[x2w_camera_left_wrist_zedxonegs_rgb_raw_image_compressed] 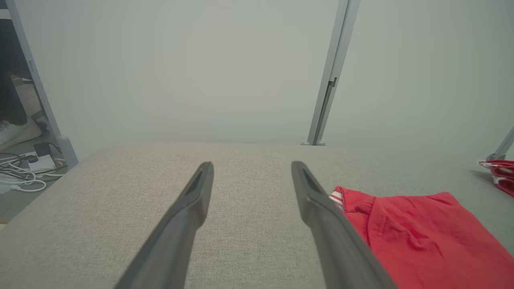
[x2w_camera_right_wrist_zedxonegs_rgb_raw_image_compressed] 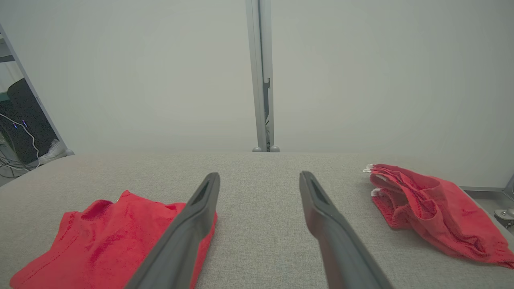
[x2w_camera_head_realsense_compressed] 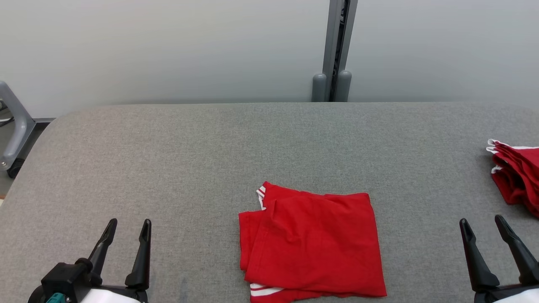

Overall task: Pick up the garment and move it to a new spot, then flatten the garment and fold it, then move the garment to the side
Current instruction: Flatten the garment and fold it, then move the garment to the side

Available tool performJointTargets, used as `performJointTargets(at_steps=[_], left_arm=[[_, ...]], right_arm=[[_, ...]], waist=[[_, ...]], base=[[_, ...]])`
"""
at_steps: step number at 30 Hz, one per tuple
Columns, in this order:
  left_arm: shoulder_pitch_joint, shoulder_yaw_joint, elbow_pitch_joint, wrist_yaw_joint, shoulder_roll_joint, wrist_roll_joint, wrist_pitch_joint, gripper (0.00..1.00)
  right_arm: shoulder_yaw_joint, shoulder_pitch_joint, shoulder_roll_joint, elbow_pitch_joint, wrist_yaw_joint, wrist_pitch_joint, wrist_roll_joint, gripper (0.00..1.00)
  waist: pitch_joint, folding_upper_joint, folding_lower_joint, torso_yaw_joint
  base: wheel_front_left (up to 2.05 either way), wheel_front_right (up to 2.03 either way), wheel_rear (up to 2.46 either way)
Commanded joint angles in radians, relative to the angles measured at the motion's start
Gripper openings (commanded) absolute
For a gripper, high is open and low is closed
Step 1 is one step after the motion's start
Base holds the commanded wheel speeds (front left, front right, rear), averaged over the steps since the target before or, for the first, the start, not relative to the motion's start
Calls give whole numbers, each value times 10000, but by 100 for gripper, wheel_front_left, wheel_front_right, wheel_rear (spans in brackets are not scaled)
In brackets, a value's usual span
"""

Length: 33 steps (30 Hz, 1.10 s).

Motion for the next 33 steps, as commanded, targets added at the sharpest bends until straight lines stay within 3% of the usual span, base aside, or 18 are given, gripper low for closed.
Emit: performJointTargets(at_steps=[1, 33], left_arm=[[13, 6, -74, 62, 83, 11, 20, 100], [125, -172, -308, 331, 179, -136, 234, 100]], right_arm=[[-22, 100, -24, -50, 2, 51, -65, 100], [-332, 166, 107, -142, 2, 101, -79, 100]], waist=[[-20, -1, 0, 2], [-187, -1, 0, 49]], base=[[0, 0, 0], [0, 0, 0]])
